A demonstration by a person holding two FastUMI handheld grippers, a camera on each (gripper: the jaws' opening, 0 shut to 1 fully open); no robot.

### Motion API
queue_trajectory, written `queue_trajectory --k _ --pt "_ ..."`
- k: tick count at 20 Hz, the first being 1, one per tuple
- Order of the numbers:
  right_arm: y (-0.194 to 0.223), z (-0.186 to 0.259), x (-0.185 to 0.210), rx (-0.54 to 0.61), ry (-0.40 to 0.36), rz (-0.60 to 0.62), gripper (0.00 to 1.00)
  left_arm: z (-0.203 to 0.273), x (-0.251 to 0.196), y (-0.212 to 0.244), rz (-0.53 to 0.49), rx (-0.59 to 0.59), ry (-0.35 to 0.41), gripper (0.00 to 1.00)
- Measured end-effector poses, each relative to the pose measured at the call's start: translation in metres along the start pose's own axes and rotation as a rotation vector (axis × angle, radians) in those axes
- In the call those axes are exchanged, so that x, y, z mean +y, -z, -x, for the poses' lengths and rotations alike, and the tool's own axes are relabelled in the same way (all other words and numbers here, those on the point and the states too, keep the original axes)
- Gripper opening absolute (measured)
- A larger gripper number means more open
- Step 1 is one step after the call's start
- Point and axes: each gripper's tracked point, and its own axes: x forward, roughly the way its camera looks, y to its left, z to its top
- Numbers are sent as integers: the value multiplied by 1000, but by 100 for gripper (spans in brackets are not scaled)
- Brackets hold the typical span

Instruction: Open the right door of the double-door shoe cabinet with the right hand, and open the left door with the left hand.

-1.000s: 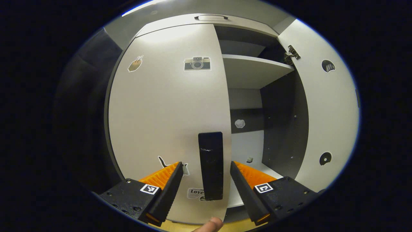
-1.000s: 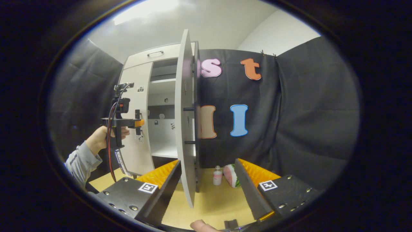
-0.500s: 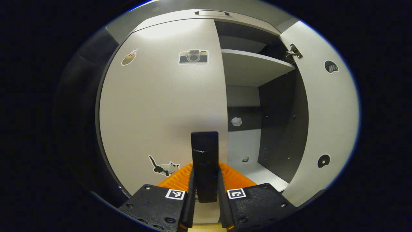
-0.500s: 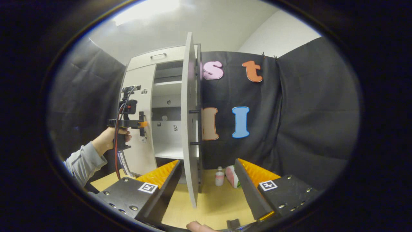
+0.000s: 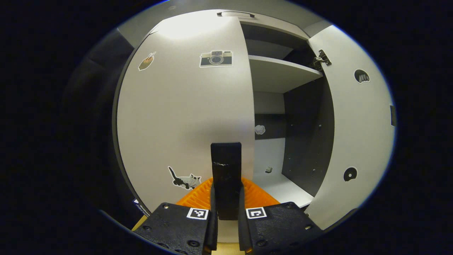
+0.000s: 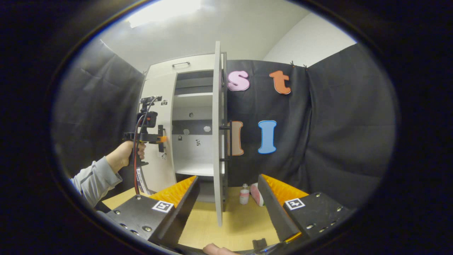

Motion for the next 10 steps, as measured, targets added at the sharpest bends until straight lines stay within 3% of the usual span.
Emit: queue_trajectory --k 5,6,7,10 --pt "3 8 12 16 8 14 94 32 10 1 10 -3 24 24" --pt "3 9 14 16 9 18 99 37 12 1 10 -1 27 24" --pt "2 12 17 14 10 21 94 41 13 2 13 1 30 25" --pt "0 19 25 8 11 25 94 55 17 3 5 6 29 24"
